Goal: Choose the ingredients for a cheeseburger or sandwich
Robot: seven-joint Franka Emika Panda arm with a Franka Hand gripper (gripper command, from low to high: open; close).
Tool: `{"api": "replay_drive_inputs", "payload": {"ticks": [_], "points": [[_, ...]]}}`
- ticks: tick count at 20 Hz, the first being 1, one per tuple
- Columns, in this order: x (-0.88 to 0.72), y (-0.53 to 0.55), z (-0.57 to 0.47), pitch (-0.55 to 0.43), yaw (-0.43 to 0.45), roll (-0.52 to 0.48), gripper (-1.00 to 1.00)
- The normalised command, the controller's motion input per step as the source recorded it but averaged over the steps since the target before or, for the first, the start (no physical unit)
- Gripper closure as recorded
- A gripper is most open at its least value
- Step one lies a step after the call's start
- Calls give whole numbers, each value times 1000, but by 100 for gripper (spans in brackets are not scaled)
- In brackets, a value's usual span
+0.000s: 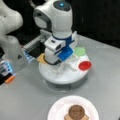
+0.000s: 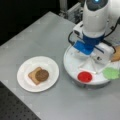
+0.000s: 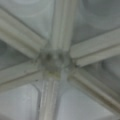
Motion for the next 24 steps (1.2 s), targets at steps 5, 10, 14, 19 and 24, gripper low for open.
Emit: {"api": "replay_drive_inputs", "payload": {"ticks": [5,10,14,19,24], "points": [[-162,70,-127,-186,16,-114,-100],[-128,34,-135,-182,30,-103,-100],[-113,32,-134,-171,38,-97,-100],[-107,38,-129,-160,39,-81,-100],[-106,60,-116,-136,41,-80,-100]]}}
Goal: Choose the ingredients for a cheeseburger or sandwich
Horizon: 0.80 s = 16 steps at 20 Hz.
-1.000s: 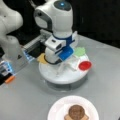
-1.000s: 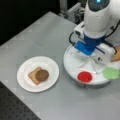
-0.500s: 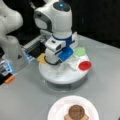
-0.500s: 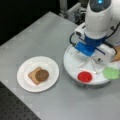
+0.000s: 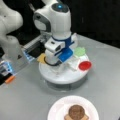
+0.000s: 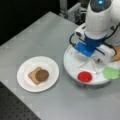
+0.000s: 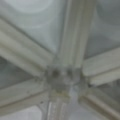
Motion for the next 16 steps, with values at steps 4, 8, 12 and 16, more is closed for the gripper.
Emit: {"api": "replay_drive_inputs", "payload": {"ticks": [4,8,12,16], "points": [[-99,72,-142,-135,36,-87,-100],[-98,85,-169,-142,39,-108,-100],[-91,85,-157,-137,48,-108,-100],[-83,75,-110,-127,54,-101,-100]]}}
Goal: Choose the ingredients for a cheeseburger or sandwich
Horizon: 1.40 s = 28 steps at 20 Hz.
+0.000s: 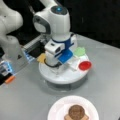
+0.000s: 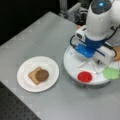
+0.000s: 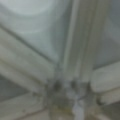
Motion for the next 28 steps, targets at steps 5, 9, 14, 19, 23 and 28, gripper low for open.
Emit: {"api": "replay_drive_inputs", "payload": {"ticks": [5,9,14,19,23,28], "points": [[-93,54,-70,-116,77,-101,-100],[-104,11,-54,-112,177,-101,-100],[-105,-51,-32,-111,294,-93,-100],[-100,-76,-44,-124,292,-85,-100],[-94,-76,-65,-128,264,-82,-100],[-91,-84,-87,-130,259,-84,-100]]}}
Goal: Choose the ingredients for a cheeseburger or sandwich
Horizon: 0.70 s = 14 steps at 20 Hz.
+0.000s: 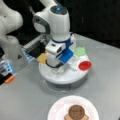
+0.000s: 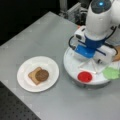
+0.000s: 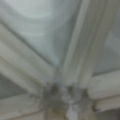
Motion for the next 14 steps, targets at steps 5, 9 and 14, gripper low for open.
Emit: {"api": "replay_drive_inputs", "payload": {"ticks": [5,9,14], "points": [[-99,-79,-102,-129,293,-85,-100],[-117,-74,-112,-111,411,-78,-100],[-132,-77,-114,-98,441,-58,-100]]}}
